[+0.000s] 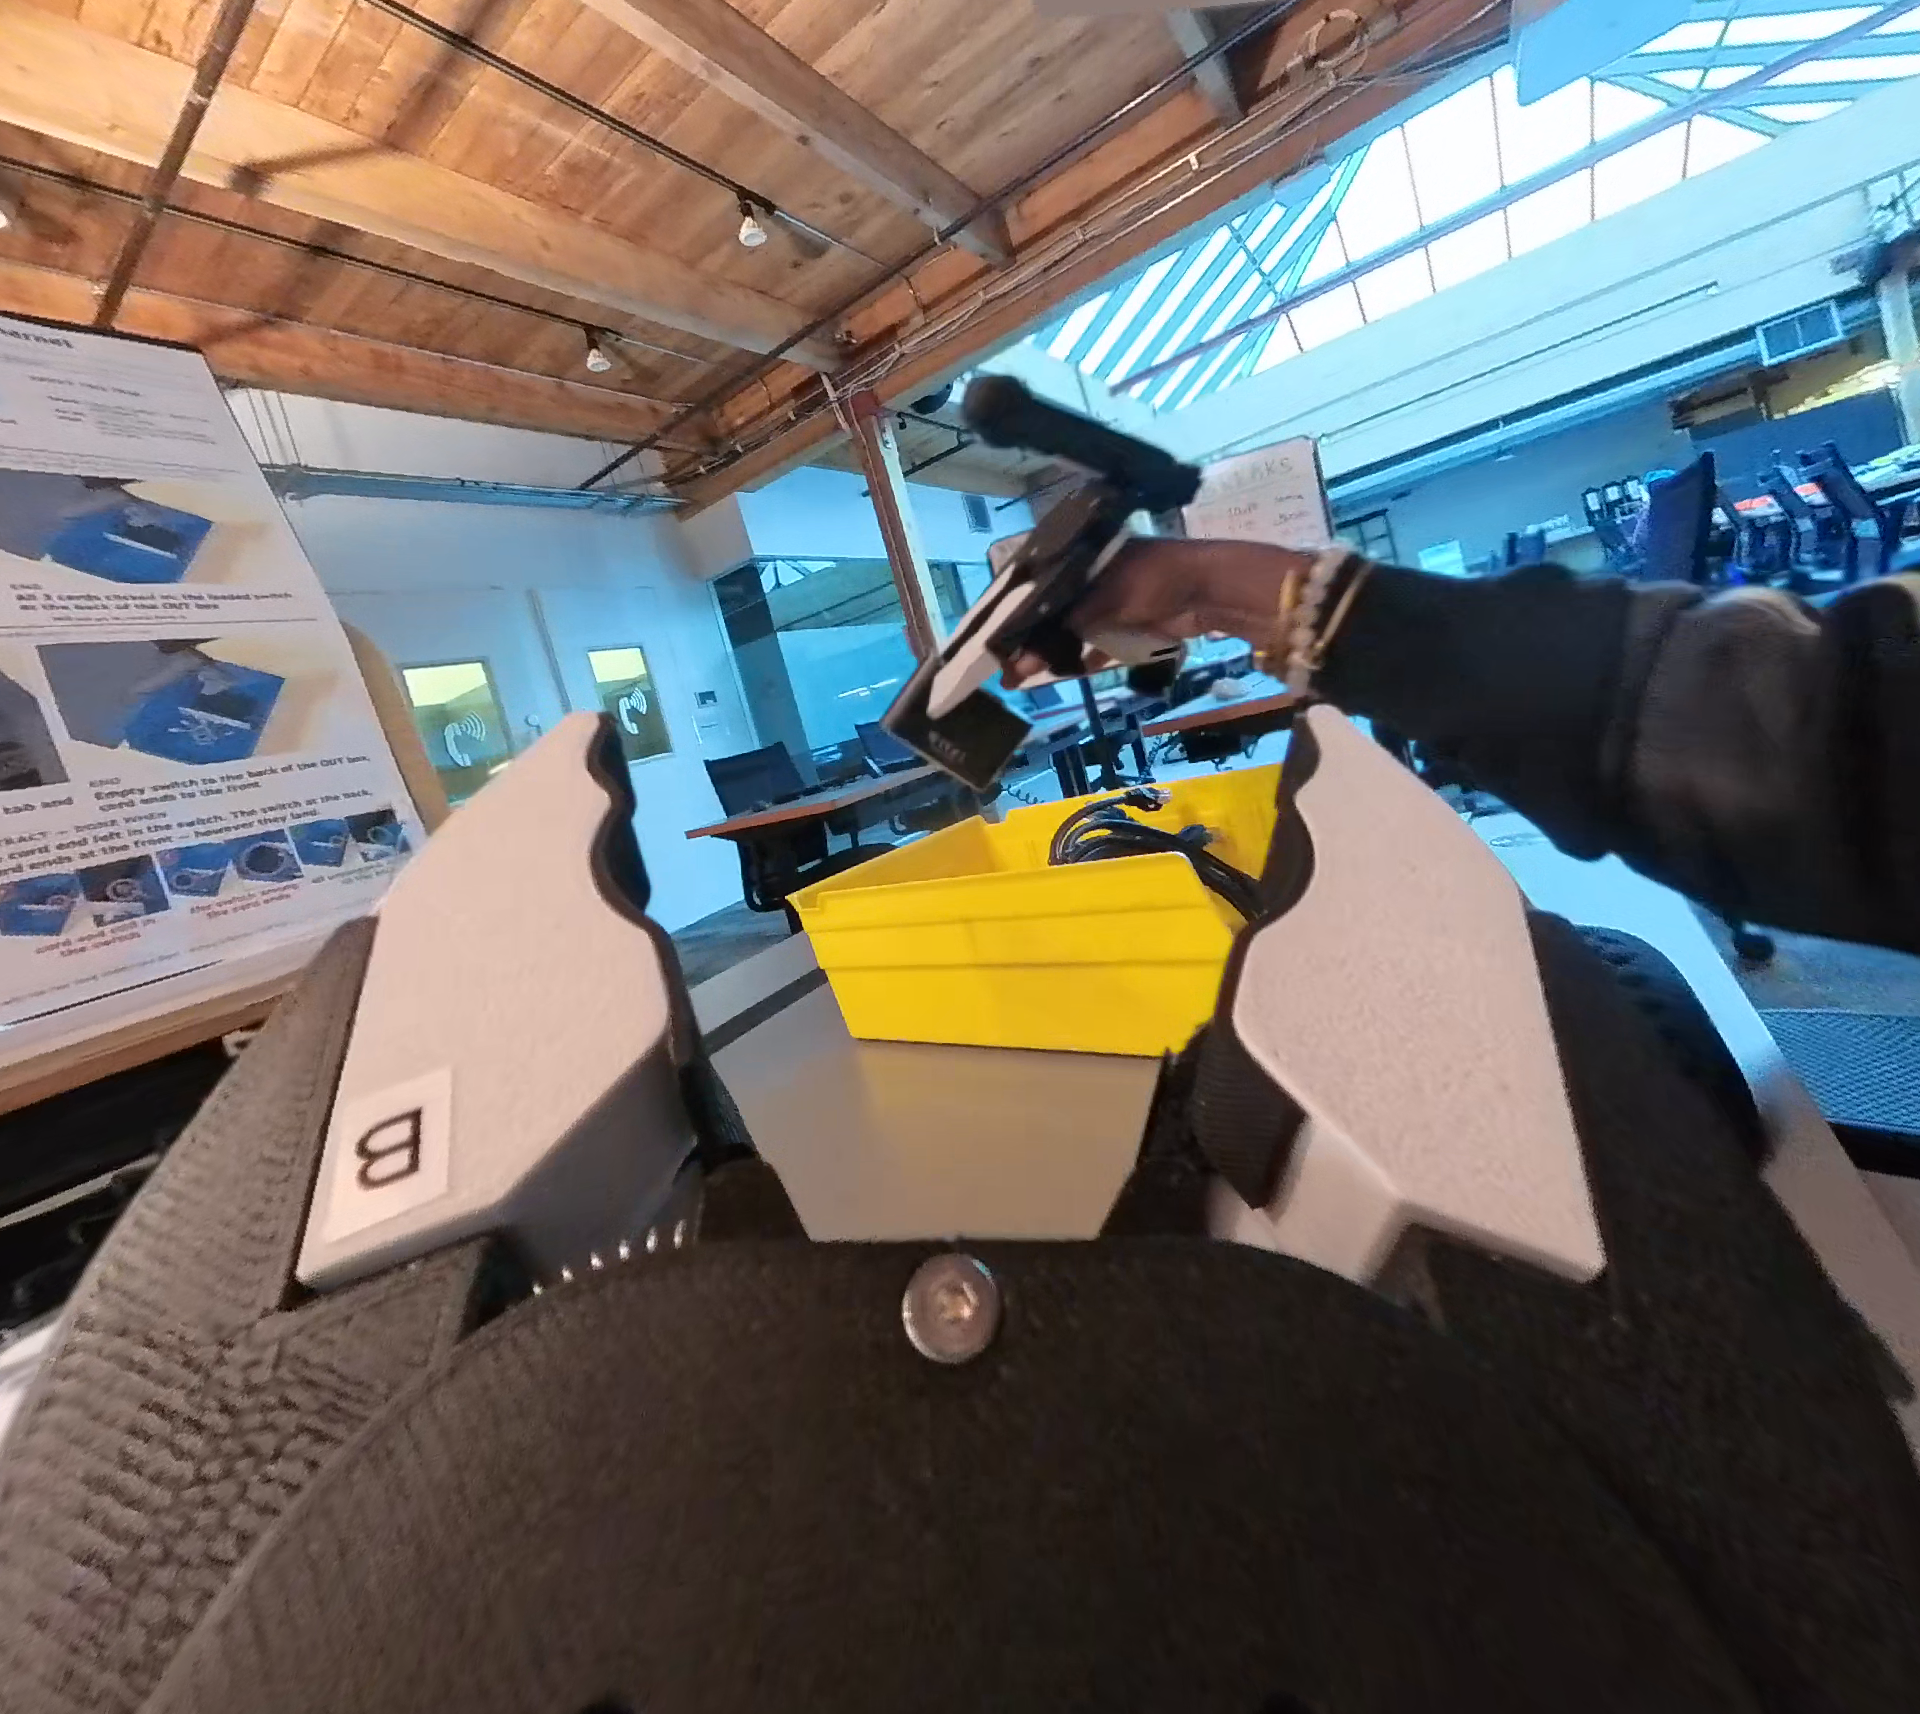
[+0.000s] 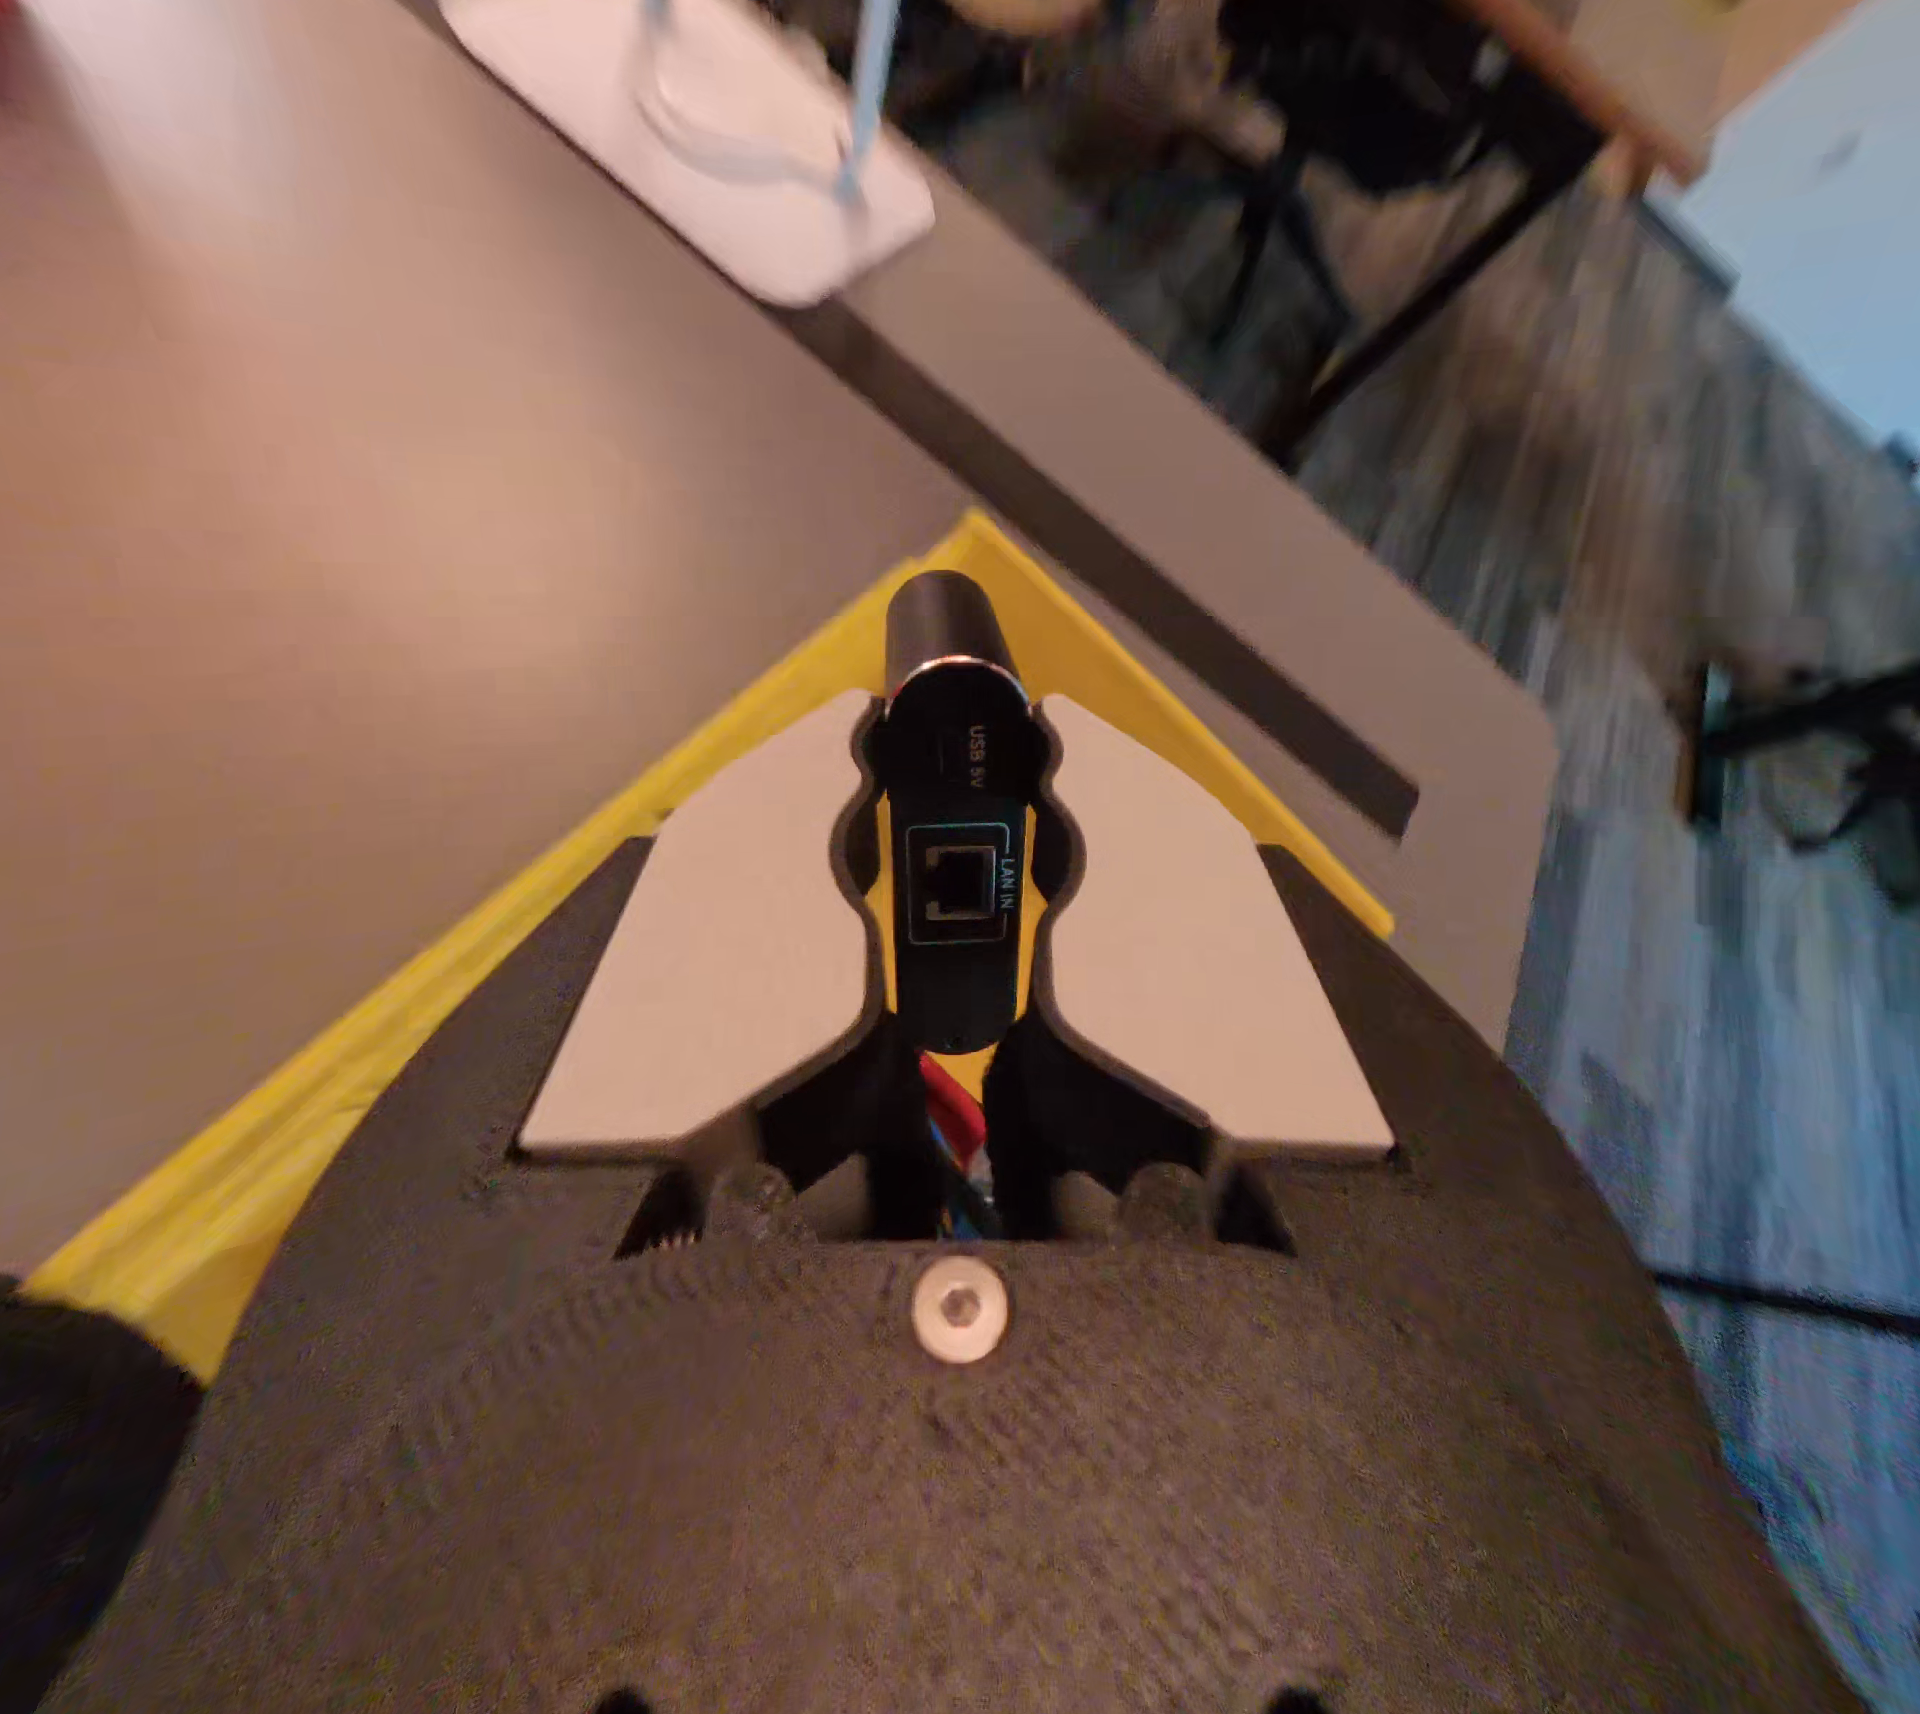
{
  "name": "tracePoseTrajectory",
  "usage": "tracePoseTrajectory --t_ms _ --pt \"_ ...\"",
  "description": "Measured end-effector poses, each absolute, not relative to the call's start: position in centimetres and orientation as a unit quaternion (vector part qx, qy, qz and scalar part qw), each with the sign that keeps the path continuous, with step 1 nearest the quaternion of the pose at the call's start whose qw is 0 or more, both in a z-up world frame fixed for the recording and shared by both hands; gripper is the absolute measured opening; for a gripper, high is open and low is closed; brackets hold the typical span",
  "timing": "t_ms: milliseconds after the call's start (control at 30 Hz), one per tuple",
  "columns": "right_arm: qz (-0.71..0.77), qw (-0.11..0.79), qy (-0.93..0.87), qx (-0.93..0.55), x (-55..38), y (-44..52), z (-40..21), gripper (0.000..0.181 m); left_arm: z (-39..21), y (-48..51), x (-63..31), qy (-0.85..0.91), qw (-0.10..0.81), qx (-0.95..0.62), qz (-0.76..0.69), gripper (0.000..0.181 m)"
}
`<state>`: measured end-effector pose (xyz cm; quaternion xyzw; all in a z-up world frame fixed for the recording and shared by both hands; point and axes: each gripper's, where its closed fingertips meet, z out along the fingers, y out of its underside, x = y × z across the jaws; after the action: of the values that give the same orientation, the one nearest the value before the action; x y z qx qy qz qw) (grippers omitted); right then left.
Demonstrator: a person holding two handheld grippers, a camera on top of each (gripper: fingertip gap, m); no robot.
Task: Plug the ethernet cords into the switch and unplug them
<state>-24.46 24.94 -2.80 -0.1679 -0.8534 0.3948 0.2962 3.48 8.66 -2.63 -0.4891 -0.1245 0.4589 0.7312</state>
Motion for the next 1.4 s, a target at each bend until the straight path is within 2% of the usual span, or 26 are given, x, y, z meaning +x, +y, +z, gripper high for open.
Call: tracePoseTrajectory --t_ms 133,267,367,533,933,1067,1133,1400 --pt "0.286 0.248 -0.898 -0.223 -28.7 26.3 -8.2 0.024 -3.4 9.2 3.1 -0.127 0.721 -0.509 0.452 0.115" --pt "0.179 0.158 -0.939 -0.248 -29.6 27.2 -13.6 0.025 -3.7 9.5 3.0 -0.122 0.714 -0.519 0.453 0.115" --pt "0.121 0.125 -0.95 -0.258 -29.9 28.0 -16.0 0.025 -3.8 9.5 2.9 -0.125 0.714 -0.521 0.45 0.114" --pt "0.109 0.091 -0.955 -0.26 -29.9 27.7 -17.3 0.025 -3.9 9.5 2.9 -0.126 0.713 -0.523 0.449 0.114" --pt "0.133 0.11 -0.954 -0.245 -30.7 26.8 -17.8 0.024 -4.3 9.8 2.7 -0.127 0.706 -0.537 0.444 0.114" --pt "0.15 0.146 -0.95 -0.233 -31.4 26.8 -17.2 0.025 -4.4 9.8 2.6 -0.129 0.706 -0.538 0.442 0.114" --pt "0.208 0.165 -0.936 -0.23 -31.7 26.0 -15.7 0.029 -4.4 9.8 2.6 -0.13 0.706 -0.538 0.441 0.114" --pt "0.473 0.288 -0.806 -0.206 -28.4 26.5 -3.4 0.082 -4.6 9.9 2.5 -0.128 0.699 -0.545 0.445 0.114"
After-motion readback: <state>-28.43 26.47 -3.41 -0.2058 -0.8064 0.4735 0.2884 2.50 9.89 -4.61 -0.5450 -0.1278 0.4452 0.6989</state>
